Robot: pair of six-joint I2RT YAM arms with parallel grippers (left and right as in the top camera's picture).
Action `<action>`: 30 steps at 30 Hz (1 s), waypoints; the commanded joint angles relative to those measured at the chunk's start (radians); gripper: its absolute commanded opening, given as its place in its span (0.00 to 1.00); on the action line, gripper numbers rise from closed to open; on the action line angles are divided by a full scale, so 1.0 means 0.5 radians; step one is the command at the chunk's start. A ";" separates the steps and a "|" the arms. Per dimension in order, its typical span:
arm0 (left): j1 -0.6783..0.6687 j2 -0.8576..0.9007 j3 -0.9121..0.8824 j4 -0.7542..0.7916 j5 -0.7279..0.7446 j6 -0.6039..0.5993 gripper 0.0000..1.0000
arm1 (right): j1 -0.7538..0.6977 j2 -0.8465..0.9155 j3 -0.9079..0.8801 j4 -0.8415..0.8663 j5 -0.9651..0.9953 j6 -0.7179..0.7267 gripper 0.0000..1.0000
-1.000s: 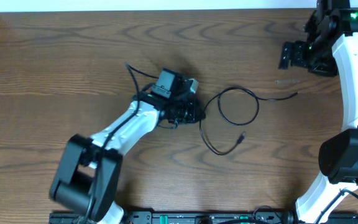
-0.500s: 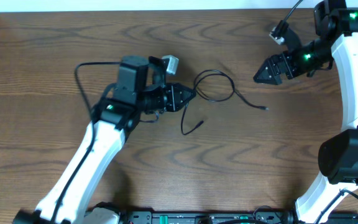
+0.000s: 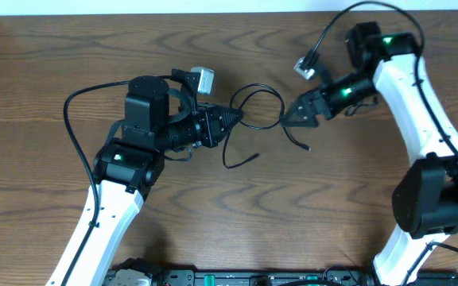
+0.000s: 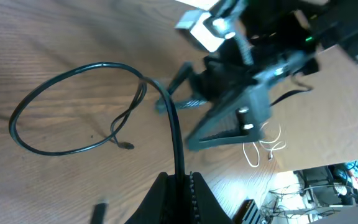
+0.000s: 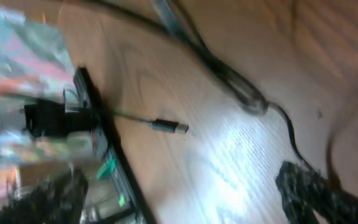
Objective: Untangle cables
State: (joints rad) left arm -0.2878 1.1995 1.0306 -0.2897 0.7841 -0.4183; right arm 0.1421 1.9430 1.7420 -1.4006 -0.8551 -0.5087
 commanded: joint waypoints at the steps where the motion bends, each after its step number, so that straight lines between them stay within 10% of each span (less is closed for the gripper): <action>1: 0.021 -0.024 -0.008 0.011 0.023 0.004 0.08 | 0.040 -0.056 -0.225 0.221 -0.114 0.340 0.91; 19: 0.035 -0.024 -0.008 0.055 -0.073 0.004 0.08 | 0.376 -0.056 -0.900 1.599 0.230 1.806 0.84; 30: 0.035 -0.024 -0.008 0.060 -0.127 0.005 0.08 | 0.567 -0.056 -0.902 1.702 0.610 2.250 0.86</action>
State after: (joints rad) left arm -0.2756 1.1995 1.0306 -0.2646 0.7300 -0.4187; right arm 0.4107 1.9415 1.2991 -0.5449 -0.6548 0.5022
